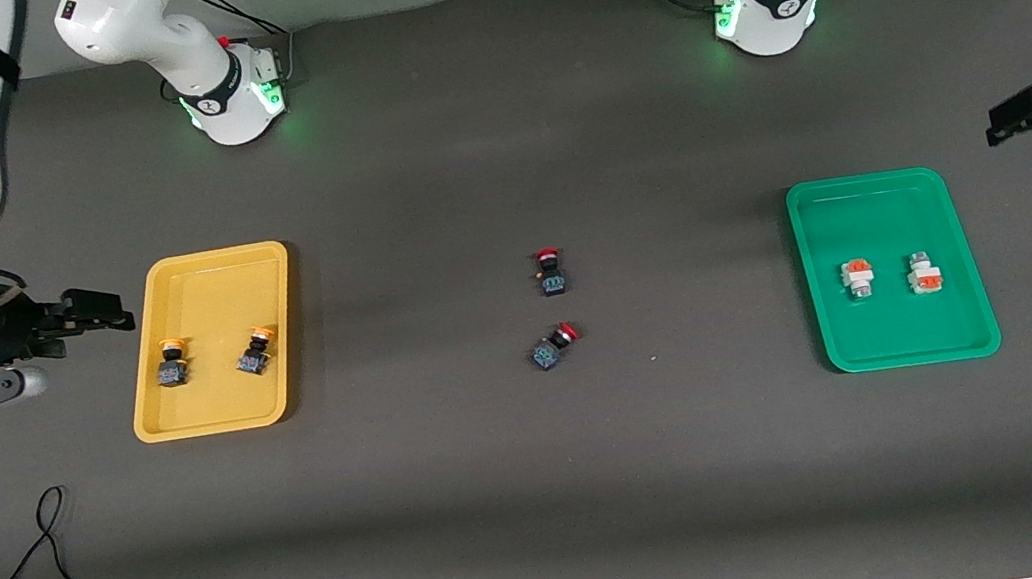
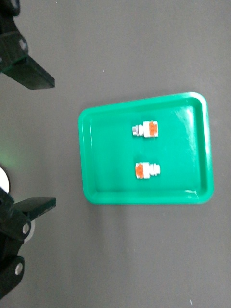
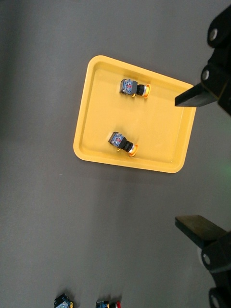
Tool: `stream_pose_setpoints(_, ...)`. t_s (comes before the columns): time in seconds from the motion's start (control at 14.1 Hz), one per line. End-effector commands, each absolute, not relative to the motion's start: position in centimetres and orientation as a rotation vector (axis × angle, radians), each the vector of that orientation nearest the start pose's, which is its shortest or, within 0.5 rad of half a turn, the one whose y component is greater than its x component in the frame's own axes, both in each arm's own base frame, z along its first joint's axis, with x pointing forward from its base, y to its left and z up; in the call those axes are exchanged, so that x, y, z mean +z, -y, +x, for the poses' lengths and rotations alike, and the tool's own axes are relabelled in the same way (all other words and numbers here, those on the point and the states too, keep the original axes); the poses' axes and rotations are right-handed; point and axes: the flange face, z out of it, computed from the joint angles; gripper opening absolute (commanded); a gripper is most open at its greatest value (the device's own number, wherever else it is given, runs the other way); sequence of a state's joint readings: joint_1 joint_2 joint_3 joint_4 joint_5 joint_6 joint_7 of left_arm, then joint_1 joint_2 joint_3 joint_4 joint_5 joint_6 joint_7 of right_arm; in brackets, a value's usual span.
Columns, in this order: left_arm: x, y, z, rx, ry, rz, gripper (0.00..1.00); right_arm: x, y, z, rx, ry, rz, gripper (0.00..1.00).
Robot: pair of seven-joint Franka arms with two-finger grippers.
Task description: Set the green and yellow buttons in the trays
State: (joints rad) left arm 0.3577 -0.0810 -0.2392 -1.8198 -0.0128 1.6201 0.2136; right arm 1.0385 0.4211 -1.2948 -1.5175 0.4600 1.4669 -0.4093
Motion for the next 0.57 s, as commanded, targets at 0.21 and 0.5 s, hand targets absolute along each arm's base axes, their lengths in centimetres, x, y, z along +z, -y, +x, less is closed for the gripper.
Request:
stream_pose_setpoints(0.21, 60.1, 1.7, 52.8, 0.200, -0.177, -3.158, 1.00, 58.2, -1.7, 57.6, 0.219, 0.133, -2.979, 1.00)
stream_pose_setpoints(0.5, 61.7, 3.5, 53.4, 0.204, -0.170, -3.153, 1.00, 59.0, -3.2, 55.7, 0.238, 0.080, -2.976, 1.00)
